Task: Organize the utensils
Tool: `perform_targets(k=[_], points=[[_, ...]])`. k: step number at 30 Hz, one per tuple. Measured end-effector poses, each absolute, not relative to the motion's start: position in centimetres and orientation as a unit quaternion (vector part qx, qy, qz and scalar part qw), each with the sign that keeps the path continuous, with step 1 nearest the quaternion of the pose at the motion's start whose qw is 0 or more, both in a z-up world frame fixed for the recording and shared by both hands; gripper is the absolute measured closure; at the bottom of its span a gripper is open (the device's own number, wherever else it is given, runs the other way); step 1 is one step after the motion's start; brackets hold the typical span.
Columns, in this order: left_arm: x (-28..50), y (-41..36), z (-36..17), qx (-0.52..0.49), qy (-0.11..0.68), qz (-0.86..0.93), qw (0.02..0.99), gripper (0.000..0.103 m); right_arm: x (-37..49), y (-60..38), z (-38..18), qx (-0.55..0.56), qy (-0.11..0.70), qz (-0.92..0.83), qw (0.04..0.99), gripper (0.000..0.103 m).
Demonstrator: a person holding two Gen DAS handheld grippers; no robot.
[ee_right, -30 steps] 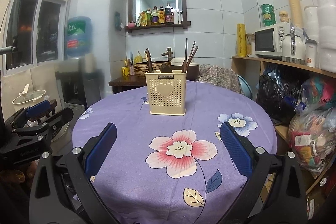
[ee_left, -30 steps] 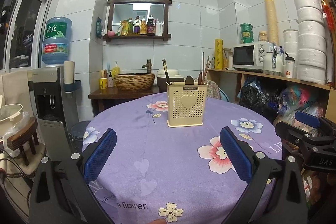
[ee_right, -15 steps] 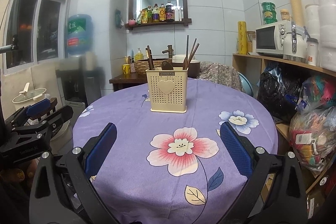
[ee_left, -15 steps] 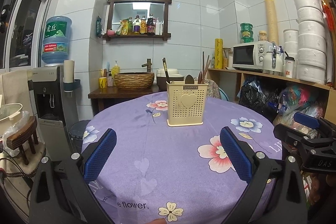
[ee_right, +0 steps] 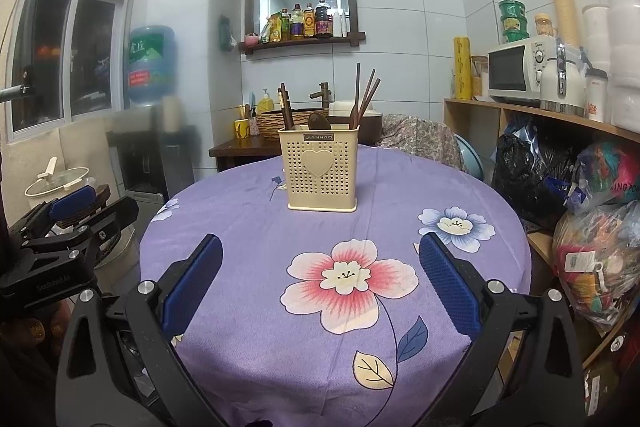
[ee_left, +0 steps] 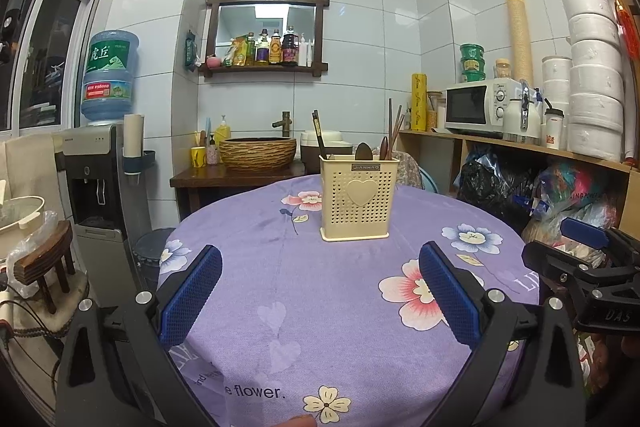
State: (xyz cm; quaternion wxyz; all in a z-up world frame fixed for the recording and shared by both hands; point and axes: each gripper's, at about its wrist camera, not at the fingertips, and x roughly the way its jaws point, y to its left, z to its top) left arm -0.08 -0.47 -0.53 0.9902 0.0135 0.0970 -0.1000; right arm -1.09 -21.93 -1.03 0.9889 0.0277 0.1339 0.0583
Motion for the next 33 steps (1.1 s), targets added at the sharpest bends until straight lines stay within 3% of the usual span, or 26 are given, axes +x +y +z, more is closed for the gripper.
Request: perform_targets(k=[33], points=[[-0.13,-0.84,-0.66,0.020,0.099,-0.092,0.991,0.005,-1.04,-21.84,-1.48,0.024,0.142,0.057,0.988,0.006]])
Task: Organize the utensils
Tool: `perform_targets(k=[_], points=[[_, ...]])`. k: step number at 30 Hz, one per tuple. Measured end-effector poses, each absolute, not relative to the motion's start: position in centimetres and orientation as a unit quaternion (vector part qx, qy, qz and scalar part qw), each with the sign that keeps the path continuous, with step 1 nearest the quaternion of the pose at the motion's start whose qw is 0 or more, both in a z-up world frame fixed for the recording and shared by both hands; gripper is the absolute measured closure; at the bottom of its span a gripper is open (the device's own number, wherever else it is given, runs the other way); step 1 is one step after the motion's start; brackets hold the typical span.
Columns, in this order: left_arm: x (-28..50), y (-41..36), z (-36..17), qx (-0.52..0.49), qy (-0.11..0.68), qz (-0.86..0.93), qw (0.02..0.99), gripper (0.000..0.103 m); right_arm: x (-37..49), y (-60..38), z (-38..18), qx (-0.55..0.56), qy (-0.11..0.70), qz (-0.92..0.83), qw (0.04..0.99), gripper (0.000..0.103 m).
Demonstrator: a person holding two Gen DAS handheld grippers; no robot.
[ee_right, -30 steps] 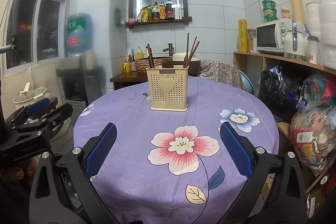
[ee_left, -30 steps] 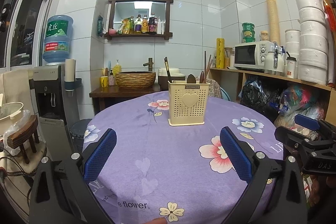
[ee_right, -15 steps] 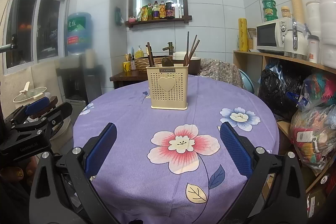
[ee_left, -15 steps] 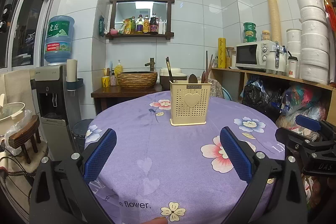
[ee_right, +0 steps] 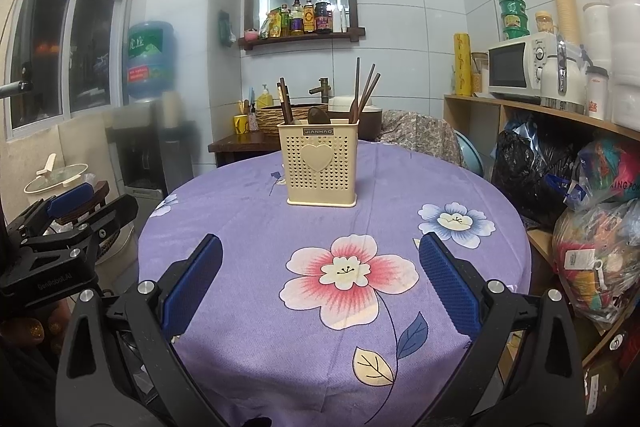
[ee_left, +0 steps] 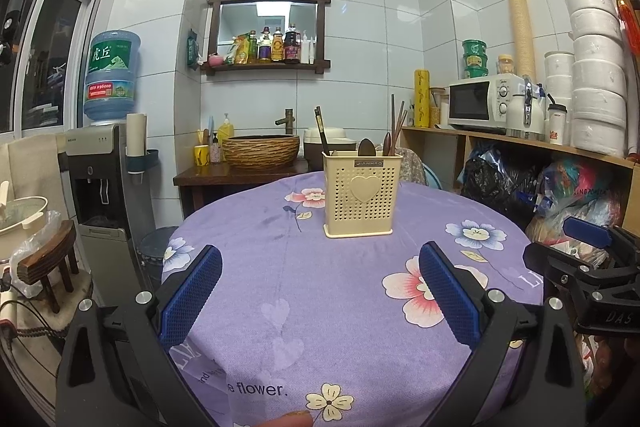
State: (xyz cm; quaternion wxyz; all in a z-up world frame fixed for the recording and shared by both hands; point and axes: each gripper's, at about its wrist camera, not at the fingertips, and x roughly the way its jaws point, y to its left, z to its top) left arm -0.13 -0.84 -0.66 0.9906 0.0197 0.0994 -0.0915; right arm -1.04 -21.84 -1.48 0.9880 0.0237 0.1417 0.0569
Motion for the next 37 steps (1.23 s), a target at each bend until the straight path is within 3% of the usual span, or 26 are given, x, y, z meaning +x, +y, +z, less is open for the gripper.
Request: perform_targets(k=[37], points=[[0.07,-0.78,-0.81,0.009,0.103,-0.082,0.991,0.005,-0.92,-22.03,-1.63,0.025,0.146,0.055,0.987,0.006]])
